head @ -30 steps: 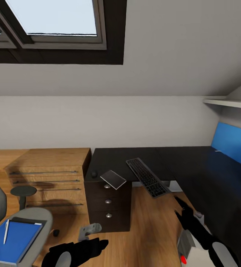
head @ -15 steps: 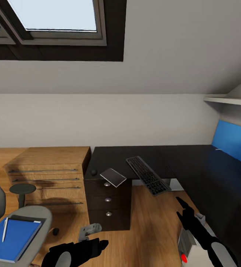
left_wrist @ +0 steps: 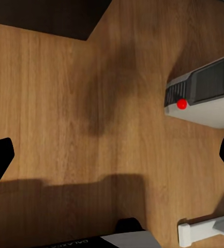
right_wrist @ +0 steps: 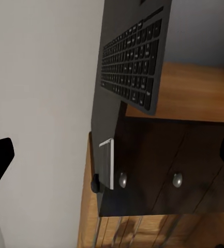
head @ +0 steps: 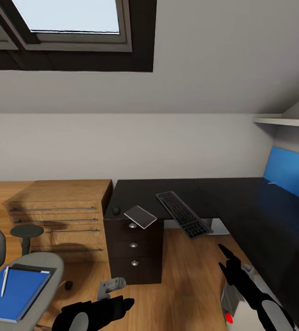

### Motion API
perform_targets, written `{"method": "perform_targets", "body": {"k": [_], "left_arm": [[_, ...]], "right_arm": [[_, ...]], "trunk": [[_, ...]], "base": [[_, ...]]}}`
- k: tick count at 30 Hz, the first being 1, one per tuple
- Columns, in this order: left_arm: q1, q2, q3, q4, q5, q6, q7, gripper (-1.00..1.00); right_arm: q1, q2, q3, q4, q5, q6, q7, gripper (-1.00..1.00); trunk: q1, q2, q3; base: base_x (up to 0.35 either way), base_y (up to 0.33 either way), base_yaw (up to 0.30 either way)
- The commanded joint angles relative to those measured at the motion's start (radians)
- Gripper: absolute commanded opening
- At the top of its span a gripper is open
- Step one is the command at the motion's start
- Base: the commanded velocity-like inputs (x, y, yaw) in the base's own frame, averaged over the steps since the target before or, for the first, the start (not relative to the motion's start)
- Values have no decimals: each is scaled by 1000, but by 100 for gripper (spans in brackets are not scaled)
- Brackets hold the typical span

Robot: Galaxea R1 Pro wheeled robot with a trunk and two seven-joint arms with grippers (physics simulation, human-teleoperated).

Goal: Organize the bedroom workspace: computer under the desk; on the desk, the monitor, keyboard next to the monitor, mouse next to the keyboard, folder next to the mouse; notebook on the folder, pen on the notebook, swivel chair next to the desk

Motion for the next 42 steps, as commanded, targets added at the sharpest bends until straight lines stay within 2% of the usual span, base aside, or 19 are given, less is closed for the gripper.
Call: {"method": "perform_targets", "body": {"k": [1, 42], "left_arm": [[-1, 0, 0, -1, 11, 2, 10, 100], [-1, -2, -1, 1, 12, 1, 10, 100]], "right_arm": [[-1, 0, -2, 1, -7, 7, 1, 100], [-1, -1, 0, 1, -2, 5, -3, 100]], "trunk": [[4, -8, -4], [161, -295, -133]], "base": [[0, 0, 0], [0, 0, 0]]}}
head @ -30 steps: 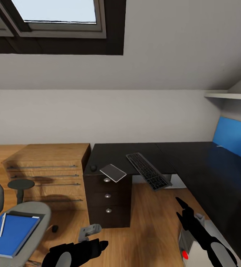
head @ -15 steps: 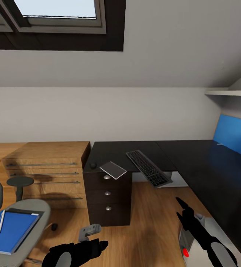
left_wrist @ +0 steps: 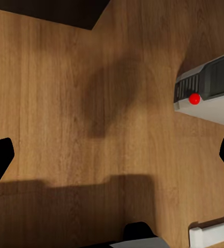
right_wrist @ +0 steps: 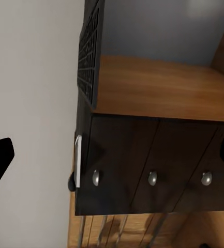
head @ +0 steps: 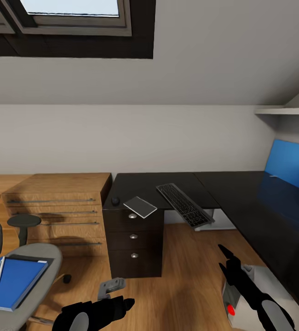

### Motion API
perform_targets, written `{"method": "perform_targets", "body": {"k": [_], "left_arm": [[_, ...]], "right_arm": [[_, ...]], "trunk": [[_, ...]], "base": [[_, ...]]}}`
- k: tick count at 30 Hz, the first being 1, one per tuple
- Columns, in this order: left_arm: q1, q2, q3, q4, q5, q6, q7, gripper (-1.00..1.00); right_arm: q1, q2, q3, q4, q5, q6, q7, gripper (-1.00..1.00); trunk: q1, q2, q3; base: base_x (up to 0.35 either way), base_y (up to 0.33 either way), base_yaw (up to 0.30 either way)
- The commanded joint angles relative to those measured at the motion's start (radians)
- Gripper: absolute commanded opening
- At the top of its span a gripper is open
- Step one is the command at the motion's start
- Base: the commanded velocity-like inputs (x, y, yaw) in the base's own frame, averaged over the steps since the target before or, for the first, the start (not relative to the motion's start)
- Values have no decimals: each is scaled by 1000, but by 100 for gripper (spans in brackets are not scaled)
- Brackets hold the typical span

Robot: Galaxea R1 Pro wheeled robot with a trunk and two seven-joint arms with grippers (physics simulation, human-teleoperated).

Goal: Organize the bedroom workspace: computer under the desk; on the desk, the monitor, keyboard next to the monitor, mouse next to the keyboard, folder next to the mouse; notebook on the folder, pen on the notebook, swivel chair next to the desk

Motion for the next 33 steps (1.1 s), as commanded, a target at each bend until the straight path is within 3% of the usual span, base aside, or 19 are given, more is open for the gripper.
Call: {"method": "perform_targets", "body": {"k": [1, 8, 23, 33], "left_arm": [[-1, 0, 0, -1, 11, 2, 10, 100], [-1, 0, 0, 0, 11, 2, 10, 100], [-1, 1, 1, 24, 10, -3, 6, 100], [-1, 1, 1, 30, 10, -5, 5, 100]], "right_arm": [[-1, 0, -2, 0, -7, 7, 1, 100], [-1, -1, -2, 0, -6, 7, 1, 100], [-1, -1, -2, 0, -6, 7, 1, 100], [-1, -1, -3, 1, -6, 7, 0, 100]], "trunk": [[4, -8, -4], [31, -57, -26], [31, -57, -26], [31, -57, -26]], "base": [[0, 0, 0], [0, 0, 0], [6, 0, 0], [239, 0, 0]]}}
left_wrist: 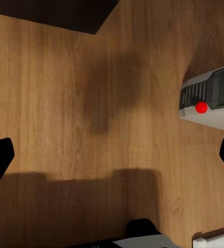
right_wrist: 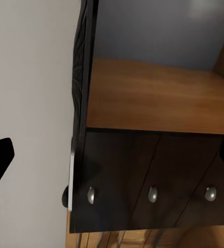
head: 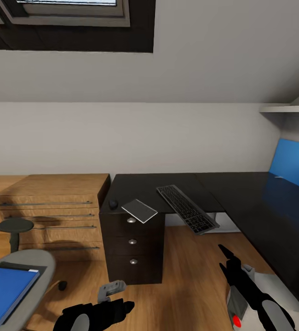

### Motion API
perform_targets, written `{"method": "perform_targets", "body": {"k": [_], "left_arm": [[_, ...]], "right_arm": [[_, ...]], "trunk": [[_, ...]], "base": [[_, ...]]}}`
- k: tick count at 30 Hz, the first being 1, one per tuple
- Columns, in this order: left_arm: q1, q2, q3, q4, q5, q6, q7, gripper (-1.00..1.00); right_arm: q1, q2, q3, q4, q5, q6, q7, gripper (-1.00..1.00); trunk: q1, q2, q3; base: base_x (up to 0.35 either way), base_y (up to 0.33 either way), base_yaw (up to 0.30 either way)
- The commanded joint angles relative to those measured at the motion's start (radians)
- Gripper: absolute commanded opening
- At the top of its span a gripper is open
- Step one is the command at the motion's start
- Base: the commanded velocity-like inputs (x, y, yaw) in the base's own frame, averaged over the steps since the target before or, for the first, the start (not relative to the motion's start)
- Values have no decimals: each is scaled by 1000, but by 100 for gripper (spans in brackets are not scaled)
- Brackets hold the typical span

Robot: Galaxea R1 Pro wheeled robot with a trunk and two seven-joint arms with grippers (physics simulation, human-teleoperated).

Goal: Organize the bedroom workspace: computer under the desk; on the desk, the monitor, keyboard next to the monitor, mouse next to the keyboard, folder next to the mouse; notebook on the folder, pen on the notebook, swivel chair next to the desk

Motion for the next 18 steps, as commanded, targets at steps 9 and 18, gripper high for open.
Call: {"method": "perform_targets", "body": {"k": [9, 18], "left_arm": [[-1, 1, 0, -1, 10, 2, 11, 100], [-1, 0, 0, 12, 10, 2, 12, 100]], "right_arm": [[-1, -1, -2, 1, -6, 7, 2, 100], [-1, -1, -2, 1, -6, 7, 2, 100]], "trunk": [[0, 0, -1], [-11, 21, 8]], "base": [[255, 0, 0], [59, 0, 0]]}}
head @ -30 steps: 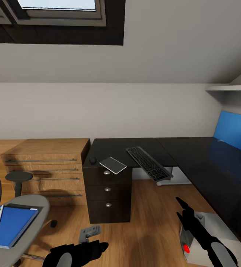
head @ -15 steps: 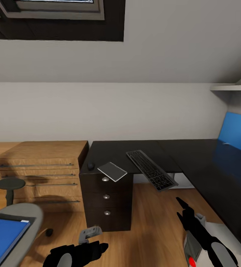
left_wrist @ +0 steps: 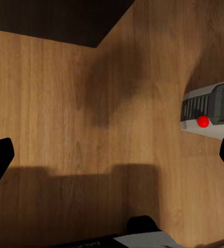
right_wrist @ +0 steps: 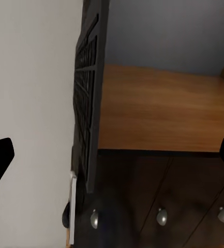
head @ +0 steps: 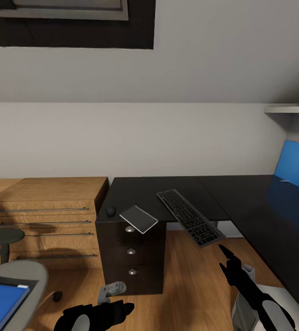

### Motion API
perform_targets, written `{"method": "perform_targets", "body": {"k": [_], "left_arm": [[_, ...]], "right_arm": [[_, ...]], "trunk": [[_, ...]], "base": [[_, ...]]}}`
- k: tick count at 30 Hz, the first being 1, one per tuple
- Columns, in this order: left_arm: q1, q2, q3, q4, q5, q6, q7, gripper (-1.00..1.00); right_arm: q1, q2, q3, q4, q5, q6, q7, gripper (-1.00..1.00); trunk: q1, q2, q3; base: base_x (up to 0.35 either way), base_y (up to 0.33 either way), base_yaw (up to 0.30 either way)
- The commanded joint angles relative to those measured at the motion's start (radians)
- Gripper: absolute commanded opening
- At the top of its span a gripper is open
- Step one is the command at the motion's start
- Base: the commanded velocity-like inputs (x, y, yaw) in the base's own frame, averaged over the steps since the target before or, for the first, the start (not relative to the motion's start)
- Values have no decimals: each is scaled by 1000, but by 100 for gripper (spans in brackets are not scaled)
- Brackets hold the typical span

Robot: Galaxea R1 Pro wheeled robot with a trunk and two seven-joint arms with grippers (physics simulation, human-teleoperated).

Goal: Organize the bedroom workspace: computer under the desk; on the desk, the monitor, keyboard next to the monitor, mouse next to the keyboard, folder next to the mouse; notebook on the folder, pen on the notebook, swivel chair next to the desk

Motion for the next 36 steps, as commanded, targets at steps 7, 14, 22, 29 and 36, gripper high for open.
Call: {"method": "perform_targets", "body": {"k": [7, 14, 22, 29, 36], "left_arm": [[-1, -1, 0, 0, 11, 3, 10, 100], [-1, 0, 0, 0, 11, 2, 8, 100], [-1, -1, -2, 0, 10, 2, 8, 100], [-1, -1, -2, 0, 11, 2, 8, 100], [-1, -1, -2, 0, 12, 3, 8, 100]], "right_arm": [[-1, 0, -2, 0, -6, 7, 1, 100], [-1, 0, -2, 0, -6, 7, 1, 100], [-1, 0, -2, 0, -6, 7, 1, 100], [-1, 0, -2, 0, -6, 7, 1, 100], [-1, 0, -2, 0, -6, 7, 1, 100]], "trunk": [[-4, 7, 2], [-4, 7, 2], [-4, 7, 2], [-4, 7, 2], [-4, 7, 2]], "base": [[1, 0, 0], [62, 0, 0], [104, 0, 0], [176, 1, 0], [156, 120, 0]]}}
